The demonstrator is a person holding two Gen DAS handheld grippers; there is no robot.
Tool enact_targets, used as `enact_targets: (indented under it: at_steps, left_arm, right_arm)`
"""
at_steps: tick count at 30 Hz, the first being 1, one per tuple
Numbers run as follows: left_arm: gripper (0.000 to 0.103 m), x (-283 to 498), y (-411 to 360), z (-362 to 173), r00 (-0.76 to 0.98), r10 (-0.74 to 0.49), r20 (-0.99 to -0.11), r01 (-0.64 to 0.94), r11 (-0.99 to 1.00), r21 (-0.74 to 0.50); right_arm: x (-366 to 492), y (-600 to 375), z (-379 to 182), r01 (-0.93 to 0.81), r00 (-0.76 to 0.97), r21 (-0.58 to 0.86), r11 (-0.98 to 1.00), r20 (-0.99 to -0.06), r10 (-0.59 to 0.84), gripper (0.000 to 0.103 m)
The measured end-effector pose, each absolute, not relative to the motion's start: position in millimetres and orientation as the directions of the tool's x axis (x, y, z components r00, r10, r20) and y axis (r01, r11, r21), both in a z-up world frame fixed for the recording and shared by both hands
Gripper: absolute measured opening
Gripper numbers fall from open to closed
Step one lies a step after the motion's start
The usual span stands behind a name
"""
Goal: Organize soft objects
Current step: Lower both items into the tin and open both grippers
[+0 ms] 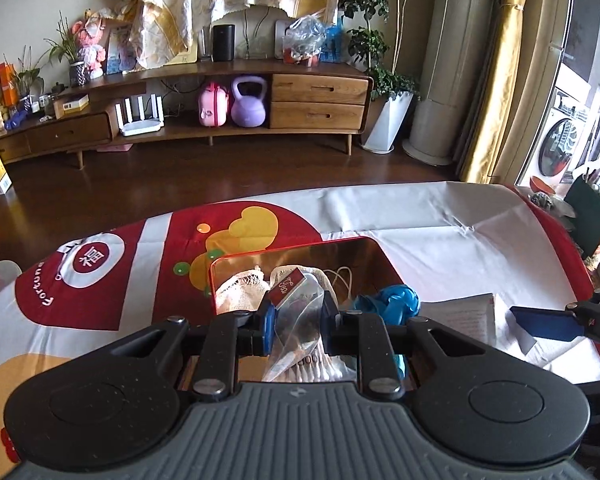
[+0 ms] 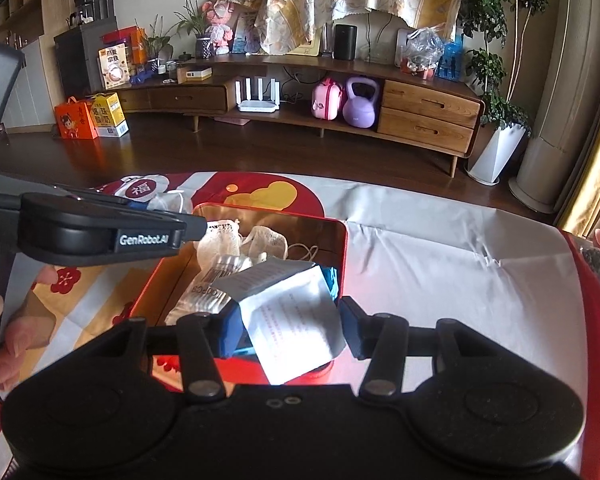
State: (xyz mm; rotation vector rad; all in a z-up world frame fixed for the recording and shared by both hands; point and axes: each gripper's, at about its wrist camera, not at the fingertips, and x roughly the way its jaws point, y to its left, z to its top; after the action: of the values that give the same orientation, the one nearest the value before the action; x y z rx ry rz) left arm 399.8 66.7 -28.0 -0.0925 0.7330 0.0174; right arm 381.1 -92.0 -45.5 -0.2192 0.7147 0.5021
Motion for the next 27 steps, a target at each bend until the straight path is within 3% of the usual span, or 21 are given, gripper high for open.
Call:
enact_targets:
  at_steps: [20, 27]
  left_arm:
    - [0.021, 456, 66, -94, 0.679, -0.026, -0.734, -0.045, 0.996, -0.077]
    - [0.021, 456, 67, -105, 0.659, -0.039, -0.751, -0.043, 0.995, -0.09]
  right_arm:
    - [427, -66, -109, -0.494, 0.593, -0.021, 0.869, -0.739, 0.32, 0.05]
    - [418, -62, -110, -0.534, 0.601, -0.059, 0.843, -0.728, 0.33, 0.062]
